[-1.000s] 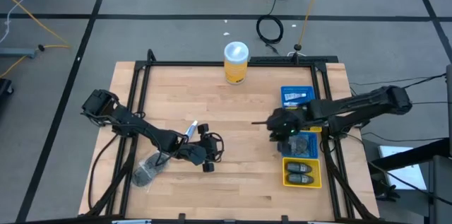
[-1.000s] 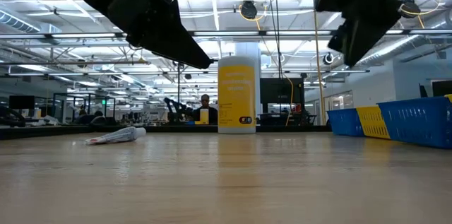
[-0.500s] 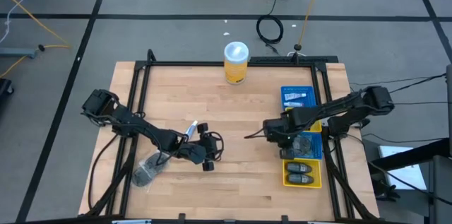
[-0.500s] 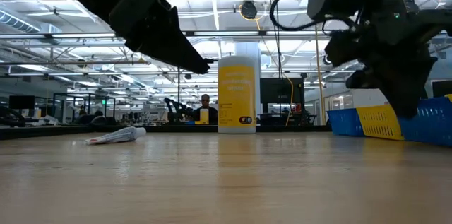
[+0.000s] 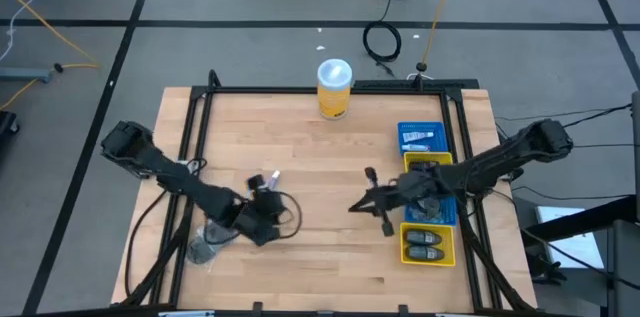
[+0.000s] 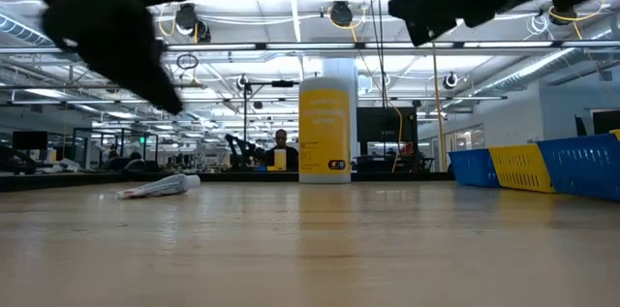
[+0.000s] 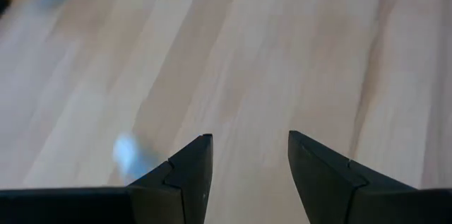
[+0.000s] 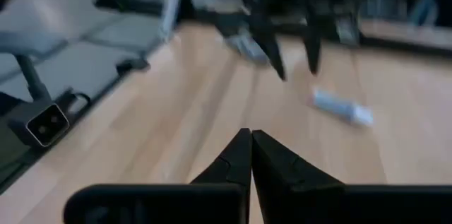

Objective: Pick & Place Travel size toiletries
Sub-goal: Put the black hairbrush into the bottom blue bin

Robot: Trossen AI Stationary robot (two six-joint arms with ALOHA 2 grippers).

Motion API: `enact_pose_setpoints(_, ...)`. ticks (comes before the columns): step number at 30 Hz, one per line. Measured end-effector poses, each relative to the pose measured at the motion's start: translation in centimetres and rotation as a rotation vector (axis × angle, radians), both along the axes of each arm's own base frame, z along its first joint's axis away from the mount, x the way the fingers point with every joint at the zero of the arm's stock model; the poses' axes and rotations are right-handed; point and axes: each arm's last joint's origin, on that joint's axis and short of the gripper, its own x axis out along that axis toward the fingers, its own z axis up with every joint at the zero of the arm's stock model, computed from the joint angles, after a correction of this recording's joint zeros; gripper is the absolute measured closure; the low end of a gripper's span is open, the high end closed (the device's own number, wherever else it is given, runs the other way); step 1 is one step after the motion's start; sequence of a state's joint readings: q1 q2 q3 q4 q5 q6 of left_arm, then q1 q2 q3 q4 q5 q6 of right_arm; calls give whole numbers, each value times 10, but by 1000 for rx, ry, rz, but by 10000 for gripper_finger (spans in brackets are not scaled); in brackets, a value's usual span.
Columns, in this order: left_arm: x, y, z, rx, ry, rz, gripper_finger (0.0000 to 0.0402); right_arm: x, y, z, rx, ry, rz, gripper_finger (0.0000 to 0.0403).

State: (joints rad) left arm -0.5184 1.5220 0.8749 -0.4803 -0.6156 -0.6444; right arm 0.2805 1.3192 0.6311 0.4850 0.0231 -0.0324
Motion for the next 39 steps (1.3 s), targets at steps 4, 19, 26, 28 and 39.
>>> enact_pose_setpoints(4, -41, -4, 10, -96, 131, 115, 218, -9, 3, -28, -9, -124, 29, 399)
enact_pose_setpoints(19, -78, -35, 4, -329, 375, 135, 218, -11, 0, -61, 7, -104, 12, 402)
enact_pose_setpoints(26, -83, -34, -5, -304, 457, 246, 200, -11, 0, -63, 6, -86, 11, 402)
enact_pose_setpoints(28, -82, -35, -9, -297, 482, 270, 178, -11, 0, -63, 6, -87, 11, 402)
enact_pose_setpoints(39, -69, -37, -45, -290, 727, 285, 95, -11, 0, -63, 9, -84, 10, 401)
